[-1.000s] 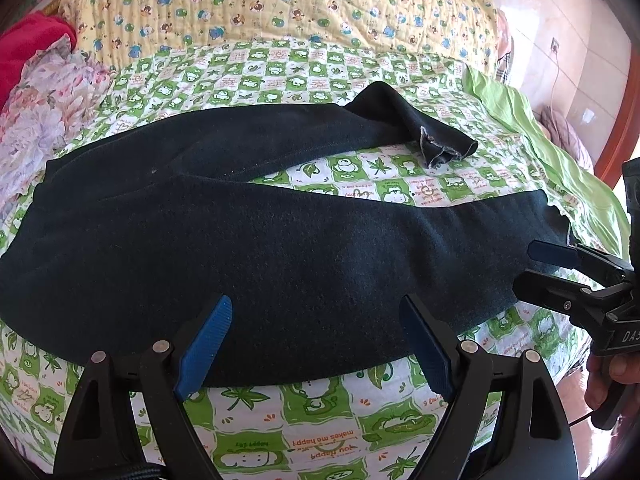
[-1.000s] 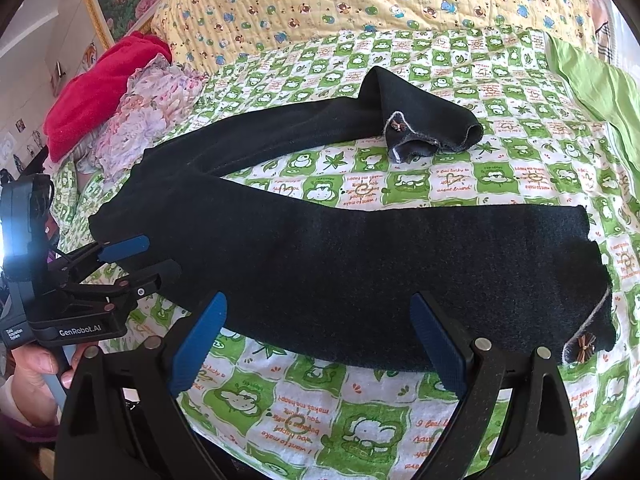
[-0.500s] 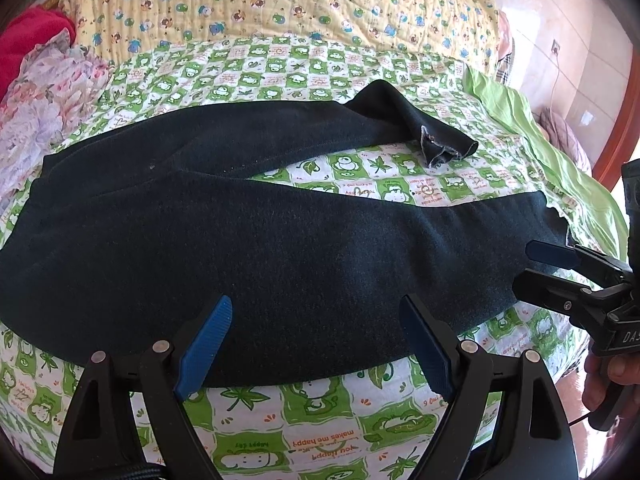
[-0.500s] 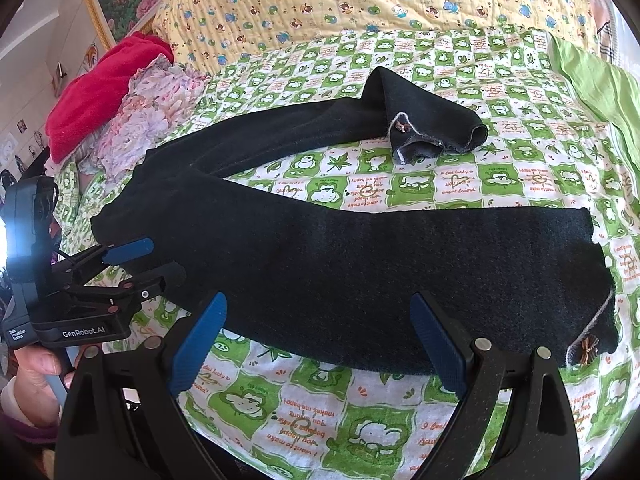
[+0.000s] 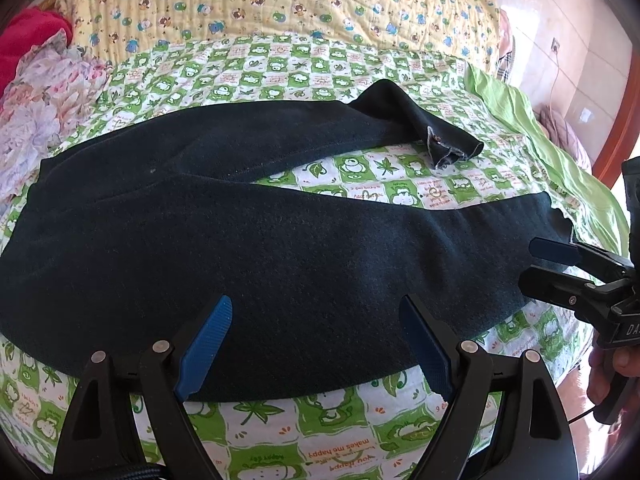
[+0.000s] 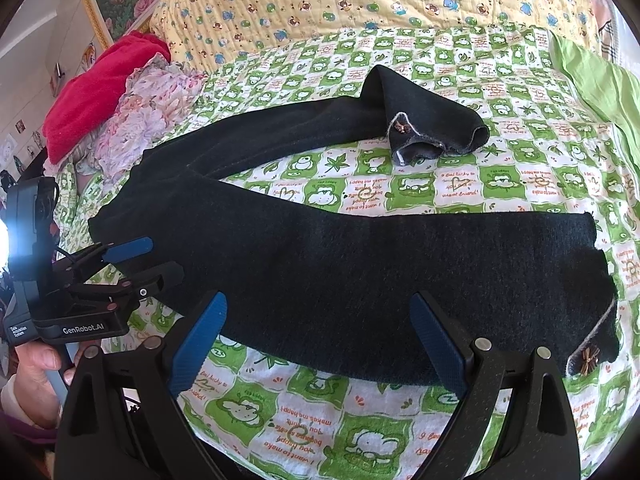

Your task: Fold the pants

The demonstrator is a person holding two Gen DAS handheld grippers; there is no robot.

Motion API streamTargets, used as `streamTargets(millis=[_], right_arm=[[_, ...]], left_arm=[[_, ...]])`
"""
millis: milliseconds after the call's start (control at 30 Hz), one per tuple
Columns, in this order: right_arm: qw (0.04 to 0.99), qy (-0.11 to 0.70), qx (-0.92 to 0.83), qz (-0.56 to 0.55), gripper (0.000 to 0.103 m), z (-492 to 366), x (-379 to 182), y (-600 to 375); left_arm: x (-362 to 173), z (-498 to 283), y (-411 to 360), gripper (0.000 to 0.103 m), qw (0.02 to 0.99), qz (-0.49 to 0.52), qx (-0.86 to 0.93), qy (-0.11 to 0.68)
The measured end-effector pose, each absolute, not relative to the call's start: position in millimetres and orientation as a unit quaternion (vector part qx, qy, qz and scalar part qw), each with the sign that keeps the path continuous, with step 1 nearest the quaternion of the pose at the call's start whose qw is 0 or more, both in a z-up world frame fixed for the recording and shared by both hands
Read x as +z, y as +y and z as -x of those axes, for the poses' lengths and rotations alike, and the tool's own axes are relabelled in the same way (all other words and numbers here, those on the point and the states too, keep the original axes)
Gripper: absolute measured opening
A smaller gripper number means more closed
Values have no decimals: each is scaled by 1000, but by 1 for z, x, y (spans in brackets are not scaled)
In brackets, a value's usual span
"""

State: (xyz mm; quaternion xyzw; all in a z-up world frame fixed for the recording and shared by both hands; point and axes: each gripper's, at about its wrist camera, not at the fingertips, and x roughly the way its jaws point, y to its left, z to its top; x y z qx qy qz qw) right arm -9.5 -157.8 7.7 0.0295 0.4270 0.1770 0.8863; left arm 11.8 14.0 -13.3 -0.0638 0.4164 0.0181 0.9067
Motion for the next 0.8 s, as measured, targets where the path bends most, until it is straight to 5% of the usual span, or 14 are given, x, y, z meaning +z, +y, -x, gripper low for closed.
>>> streamTargets(millis=[800], right_arm=[[894, 418, 159, -8, 93, -85, 29, -160]], left_arm=[[21, -101, 46, 86, 914, 16, 11, 406]])
